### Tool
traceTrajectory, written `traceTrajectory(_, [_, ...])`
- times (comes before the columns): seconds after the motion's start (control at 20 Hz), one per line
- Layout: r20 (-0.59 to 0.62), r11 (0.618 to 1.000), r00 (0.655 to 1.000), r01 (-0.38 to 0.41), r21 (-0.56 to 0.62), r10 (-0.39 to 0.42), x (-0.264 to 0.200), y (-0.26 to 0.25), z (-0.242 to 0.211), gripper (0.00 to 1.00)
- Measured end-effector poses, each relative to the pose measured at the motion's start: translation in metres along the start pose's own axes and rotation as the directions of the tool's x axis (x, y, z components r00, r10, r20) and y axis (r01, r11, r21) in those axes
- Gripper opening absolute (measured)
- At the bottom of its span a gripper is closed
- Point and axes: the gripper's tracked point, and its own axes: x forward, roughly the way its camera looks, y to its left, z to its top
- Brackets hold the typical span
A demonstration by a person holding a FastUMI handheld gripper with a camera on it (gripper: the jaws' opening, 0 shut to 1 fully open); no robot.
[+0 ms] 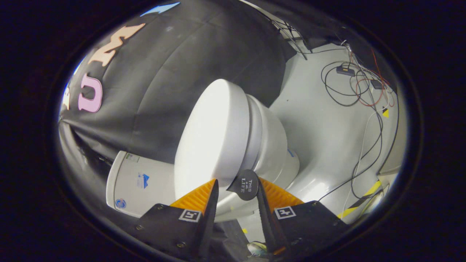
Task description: Open the toilet lid.
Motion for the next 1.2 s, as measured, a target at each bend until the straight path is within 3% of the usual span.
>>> traceTrajectory(0.1, [-0.004,0.995,1.0,-0.008,0.096,0.009,0.016,-0.002,-0.002,0.12])
traceTrajectory(0.25, [0.003,0.996,0.999,-0.037,0.085,0.036,0.021,0.002,-0.001,0.12])
traceTrajectory(0.3, [0.004,0.998,1.0,-0.015,0.064,0.015,-0.001,-0.002,-0.003,0.12])
traceTrajectory(0.4, [-0.008,0.997,0.999,-0.031,0.068,0.031,0.013,-0.001,0.0,0.03])
traceTrajectory(0.55, [-0.016,0.997,0.999,-0.039,0.065,0.04,0.011,0.002,0.002,0.02])
traceTrajectory(0.8, [0.024,0.996,0.999,-0.037,-0.08,0.039,-0.002,0.022,0.006,0.02])
traceTrajectory(1.2, [0.074,0.982,0.996,-0.039,-0.185,0.054,-0.016,0.042,0.012,0.02])
